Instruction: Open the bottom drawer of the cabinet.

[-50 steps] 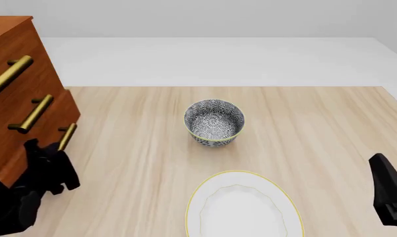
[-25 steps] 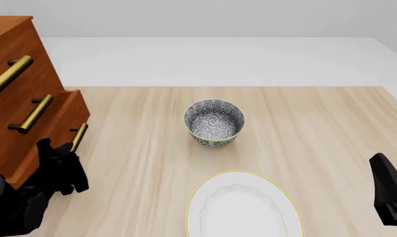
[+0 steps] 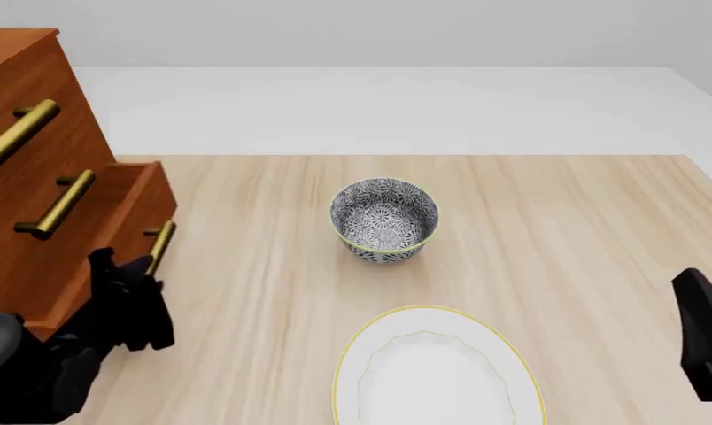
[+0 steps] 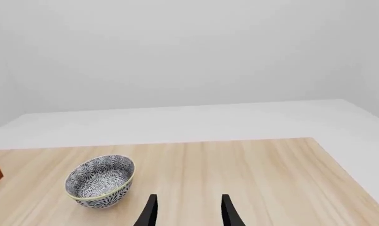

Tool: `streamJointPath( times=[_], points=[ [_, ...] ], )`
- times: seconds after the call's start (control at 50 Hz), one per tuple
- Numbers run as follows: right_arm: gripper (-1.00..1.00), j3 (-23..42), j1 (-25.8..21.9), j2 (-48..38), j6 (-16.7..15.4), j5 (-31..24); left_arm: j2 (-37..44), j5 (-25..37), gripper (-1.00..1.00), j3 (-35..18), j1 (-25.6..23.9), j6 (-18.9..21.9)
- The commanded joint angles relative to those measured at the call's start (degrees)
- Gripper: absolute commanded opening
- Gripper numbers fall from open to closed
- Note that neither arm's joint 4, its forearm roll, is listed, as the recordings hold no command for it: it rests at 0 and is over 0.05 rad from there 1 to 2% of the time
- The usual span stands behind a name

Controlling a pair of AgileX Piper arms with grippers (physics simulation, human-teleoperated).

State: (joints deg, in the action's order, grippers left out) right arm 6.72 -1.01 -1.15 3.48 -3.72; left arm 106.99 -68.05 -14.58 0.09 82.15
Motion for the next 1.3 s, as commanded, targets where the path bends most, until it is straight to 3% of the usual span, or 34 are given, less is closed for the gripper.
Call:
streamJointPath(
  times=[0.02,1.3],
  points=[
    [1.0,0.83,0.05,-0.17,0.06,-0.61,-0.68,-1.85,-1.0,-1.84,-2.81,0.75],
    [1.0,0.96,0.18,-0.33,0.24,-0.66,1.22,-1.85,-1.0,-3.58,-9.48,0.79]
  ],
)
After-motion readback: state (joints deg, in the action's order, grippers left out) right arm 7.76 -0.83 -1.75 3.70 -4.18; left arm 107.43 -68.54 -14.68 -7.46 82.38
